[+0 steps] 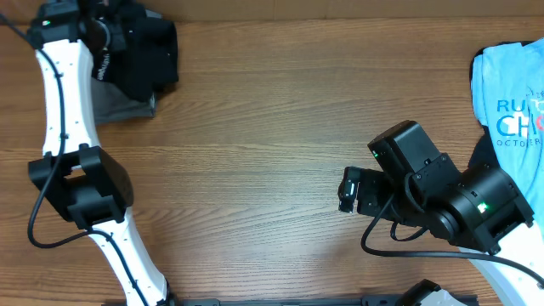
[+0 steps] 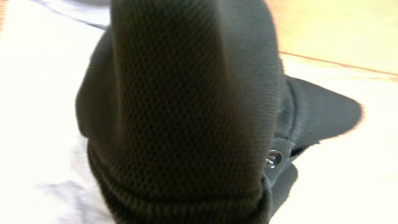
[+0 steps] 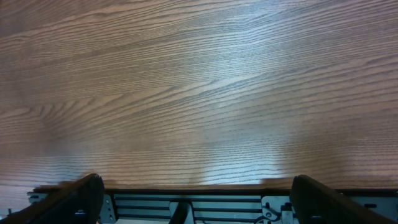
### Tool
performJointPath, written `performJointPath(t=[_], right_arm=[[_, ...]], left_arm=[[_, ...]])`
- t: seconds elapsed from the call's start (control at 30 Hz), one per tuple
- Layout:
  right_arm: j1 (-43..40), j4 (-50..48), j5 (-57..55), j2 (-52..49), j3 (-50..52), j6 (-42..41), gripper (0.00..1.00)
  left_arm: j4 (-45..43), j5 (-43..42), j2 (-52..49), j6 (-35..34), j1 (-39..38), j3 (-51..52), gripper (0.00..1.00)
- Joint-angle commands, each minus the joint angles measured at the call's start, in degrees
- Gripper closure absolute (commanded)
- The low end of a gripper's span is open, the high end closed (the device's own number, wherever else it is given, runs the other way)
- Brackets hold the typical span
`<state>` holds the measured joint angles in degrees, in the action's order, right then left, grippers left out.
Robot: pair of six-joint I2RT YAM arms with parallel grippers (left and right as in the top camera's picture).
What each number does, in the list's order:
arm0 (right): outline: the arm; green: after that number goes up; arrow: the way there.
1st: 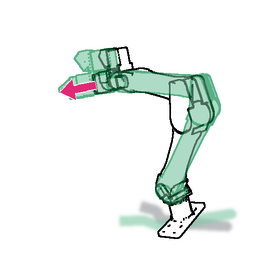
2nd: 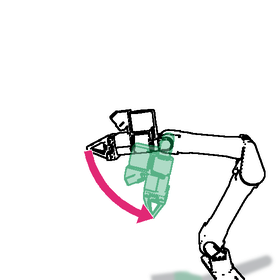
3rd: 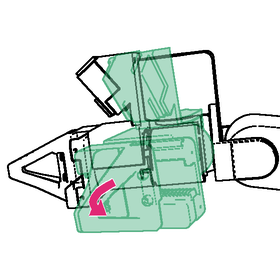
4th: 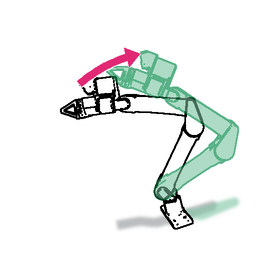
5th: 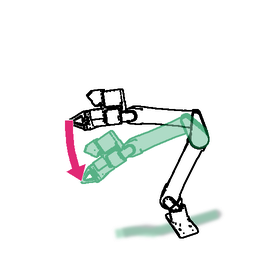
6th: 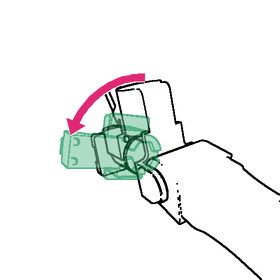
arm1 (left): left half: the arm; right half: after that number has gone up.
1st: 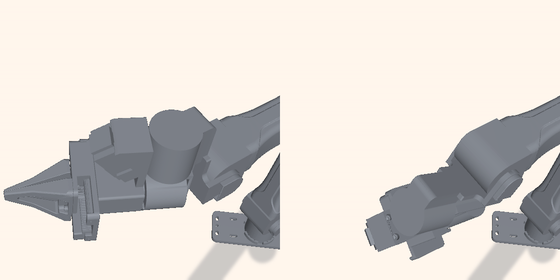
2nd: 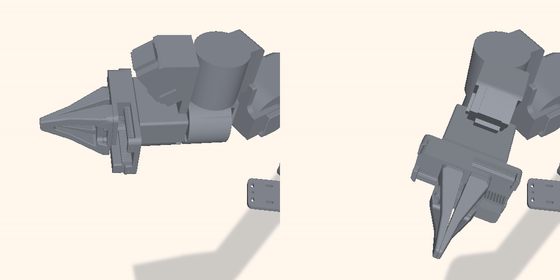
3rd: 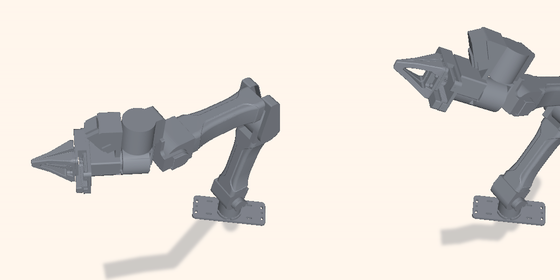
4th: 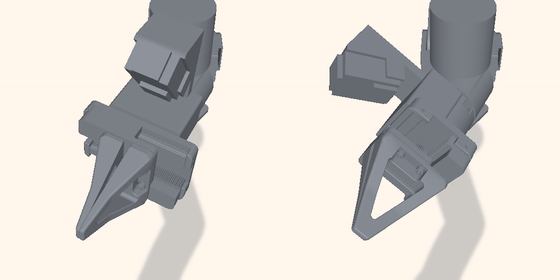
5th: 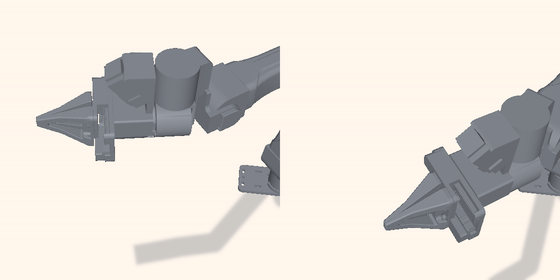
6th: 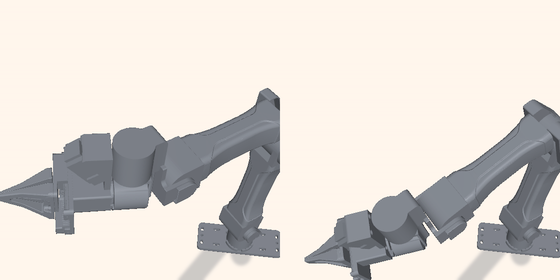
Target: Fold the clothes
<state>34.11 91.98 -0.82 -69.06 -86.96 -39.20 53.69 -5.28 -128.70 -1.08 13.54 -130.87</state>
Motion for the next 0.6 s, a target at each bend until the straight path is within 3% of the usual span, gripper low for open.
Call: performJointPath(t=[0.0,0.57], right_arm=[[-0.2,-0.1,0.1,0.3,-1.2,0.0,0.00],[-0.2,5.0,1.3,0.3,-1.2,-2.8,0.00]], left_arm=[[-1.4,0.8,-1.6,0.9,2.6,-2.0,0.94],[-10.0,3.0,-8.6,0.8,8.1,-2.1,0.96]])
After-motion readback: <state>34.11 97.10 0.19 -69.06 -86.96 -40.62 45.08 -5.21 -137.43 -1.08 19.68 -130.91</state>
